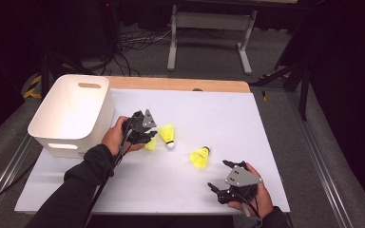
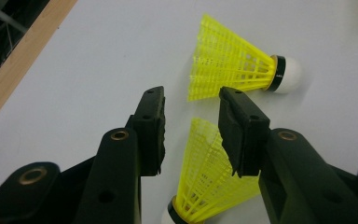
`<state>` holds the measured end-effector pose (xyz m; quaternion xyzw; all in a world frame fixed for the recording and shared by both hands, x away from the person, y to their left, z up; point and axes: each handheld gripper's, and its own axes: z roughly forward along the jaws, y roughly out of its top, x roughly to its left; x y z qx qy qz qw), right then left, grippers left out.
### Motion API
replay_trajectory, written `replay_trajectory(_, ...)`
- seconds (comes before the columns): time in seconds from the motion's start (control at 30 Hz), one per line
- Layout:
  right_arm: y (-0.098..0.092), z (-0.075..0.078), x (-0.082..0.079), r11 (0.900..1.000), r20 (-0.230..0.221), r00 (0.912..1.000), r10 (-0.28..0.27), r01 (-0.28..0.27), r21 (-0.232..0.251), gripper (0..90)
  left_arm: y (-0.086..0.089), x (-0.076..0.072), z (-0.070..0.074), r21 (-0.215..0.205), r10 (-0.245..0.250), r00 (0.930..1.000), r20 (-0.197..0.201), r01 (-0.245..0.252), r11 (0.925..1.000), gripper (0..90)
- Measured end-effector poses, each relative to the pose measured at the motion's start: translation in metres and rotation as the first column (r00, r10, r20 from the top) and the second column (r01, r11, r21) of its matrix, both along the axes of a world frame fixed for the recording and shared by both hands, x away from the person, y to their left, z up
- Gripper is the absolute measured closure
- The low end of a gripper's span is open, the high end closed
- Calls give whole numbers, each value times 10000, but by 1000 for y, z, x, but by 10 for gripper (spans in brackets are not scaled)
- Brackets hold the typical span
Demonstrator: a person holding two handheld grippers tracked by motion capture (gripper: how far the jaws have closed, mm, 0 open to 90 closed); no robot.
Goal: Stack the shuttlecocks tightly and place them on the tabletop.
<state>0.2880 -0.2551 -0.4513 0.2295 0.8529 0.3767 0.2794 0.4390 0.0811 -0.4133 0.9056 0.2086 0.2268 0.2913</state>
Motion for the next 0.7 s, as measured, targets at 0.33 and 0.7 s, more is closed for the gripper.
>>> replay_trajectory(0.33,-3,2,1,9999,38,9999,-104,103,133,140,11,-16,14,-1049,-216,9977,641,282,9941,579)
replay_trajectory(0.7,-7,8,1,9988,96,9998,-192,187,455,140,27,-47,27,-1909,-529,9809,1870,891,9776,456)
